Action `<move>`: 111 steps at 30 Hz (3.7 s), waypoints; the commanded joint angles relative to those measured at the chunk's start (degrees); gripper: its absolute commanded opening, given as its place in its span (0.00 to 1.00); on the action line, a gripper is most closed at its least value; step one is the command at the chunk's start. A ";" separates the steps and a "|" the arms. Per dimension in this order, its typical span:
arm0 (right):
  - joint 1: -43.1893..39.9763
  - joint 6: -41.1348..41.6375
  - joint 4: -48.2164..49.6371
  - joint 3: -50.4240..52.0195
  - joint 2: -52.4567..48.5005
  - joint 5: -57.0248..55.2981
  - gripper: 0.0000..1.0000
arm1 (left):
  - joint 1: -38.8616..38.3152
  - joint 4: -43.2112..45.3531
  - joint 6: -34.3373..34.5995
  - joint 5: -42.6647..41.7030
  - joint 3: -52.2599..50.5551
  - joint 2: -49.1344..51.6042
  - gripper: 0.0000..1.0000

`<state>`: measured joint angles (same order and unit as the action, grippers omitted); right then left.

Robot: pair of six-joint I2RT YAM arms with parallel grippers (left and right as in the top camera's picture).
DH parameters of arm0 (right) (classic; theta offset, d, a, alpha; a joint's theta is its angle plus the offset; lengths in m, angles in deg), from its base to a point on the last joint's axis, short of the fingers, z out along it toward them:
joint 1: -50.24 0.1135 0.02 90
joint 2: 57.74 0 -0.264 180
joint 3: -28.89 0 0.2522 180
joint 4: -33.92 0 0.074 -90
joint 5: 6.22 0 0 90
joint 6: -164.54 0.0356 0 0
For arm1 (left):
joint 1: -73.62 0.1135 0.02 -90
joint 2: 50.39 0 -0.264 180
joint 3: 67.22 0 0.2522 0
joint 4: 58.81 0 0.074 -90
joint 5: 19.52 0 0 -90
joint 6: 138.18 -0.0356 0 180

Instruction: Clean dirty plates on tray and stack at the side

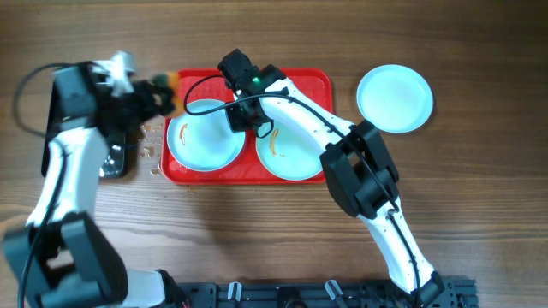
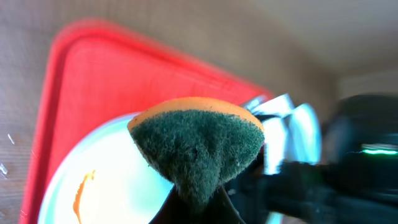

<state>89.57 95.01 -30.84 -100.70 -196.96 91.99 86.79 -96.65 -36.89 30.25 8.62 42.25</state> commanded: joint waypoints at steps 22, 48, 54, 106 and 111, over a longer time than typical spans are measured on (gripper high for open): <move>0.35 -0.76 -0.15 1.20 -1.27 0.81 0.04 | -15.76 -4.66 4.66 23.91 -0.26 12.37 0.04; -1.01 -0.90 -1.14 1.22 -1.27 0.17 0.04 | -17.16 -5.51 5.68 60.98 -1.97 17.31 0.04; -1.01 -0.87 -1.07 1.20 -1.27 0.17 0.04 | -17.59 -5.55 5.70 60.65 -1.29 9.77 0.04; -1.01 -0.76 -0.22 1.20 -1.27 0.17 0.04 | -19.45 -5.05 8.92 71.87 0.42 4.76 0.04; -1.33 -0.98 -0.11 0.33 -1.14 0.13 0.04 | -19.43 -6.25 8.87 62.34 0.42 -4.70 0.04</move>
<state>88.83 94.96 -30.80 -100.50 -196.96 94.24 67.16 -102.22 -28.12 97.29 8.30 44.98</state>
